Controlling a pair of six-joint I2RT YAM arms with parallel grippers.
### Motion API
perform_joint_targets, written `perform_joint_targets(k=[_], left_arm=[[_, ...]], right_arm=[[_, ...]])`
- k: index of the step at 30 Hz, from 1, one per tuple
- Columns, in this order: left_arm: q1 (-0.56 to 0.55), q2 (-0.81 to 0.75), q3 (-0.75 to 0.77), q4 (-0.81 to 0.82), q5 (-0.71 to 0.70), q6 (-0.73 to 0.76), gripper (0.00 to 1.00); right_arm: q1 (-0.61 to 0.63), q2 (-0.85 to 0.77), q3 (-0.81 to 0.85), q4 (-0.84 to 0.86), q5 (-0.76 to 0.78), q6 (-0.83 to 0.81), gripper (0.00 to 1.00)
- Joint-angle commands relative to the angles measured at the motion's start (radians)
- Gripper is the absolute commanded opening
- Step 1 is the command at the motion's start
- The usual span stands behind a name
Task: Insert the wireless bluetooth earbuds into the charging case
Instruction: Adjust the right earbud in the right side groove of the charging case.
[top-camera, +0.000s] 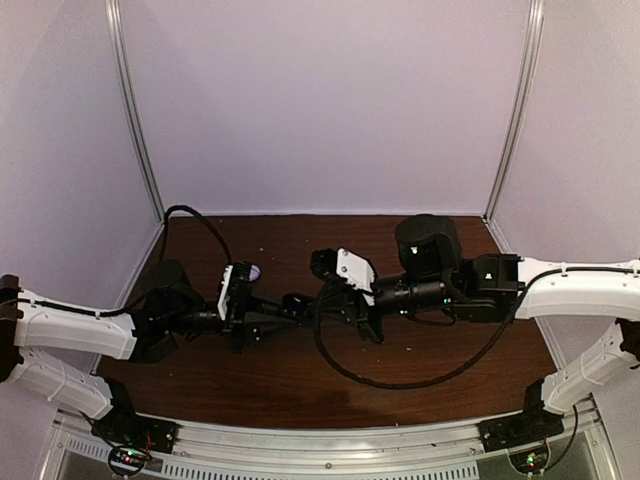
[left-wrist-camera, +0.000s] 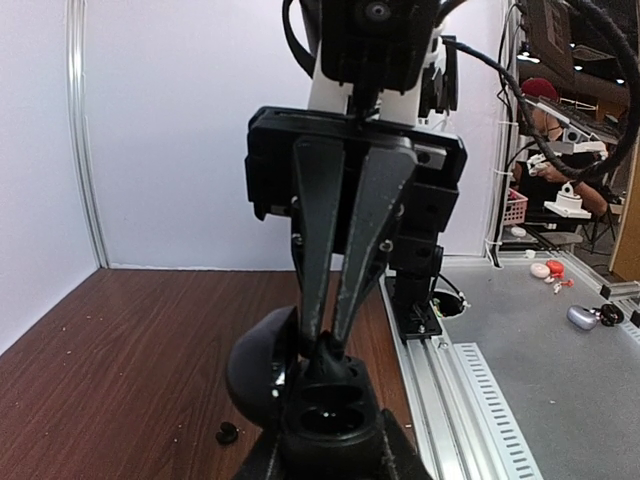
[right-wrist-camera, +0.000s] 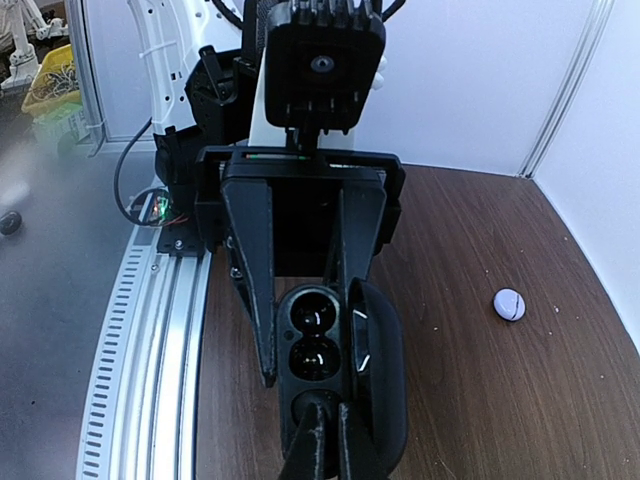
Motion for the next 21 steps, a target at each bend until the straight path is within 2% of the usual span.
perform_joint_targets(k=[1, 11, 19, 21], left_arm=[[-0.002, -0.017, 0.014, 0.099, -0.021, -0.013, 0.00], [-0.002, -0.008, -0.001, 0.122, -0.028, -0.024, 0.00], [-0.002, -0.002, -0.014, 0.128, -0.026, -0.024, 0.00], [-0.001, -0.001, -0.014, 0.130, -0.028, -0.024, 0.00]], right_arm=[[0.026, 0.040, 0.027, -0.072, -0.039, -0.039, 0.00], [0.032, 0.019, 0.033, -0.077, 0.014, -0.048, 0.05], [-0.006, -0.069, 0.024, 0.008, 0.004, 0.002, 0.18], [-0.012, -0.086, 0.033, 0.011, -0.002, 0.009, 0.29]])
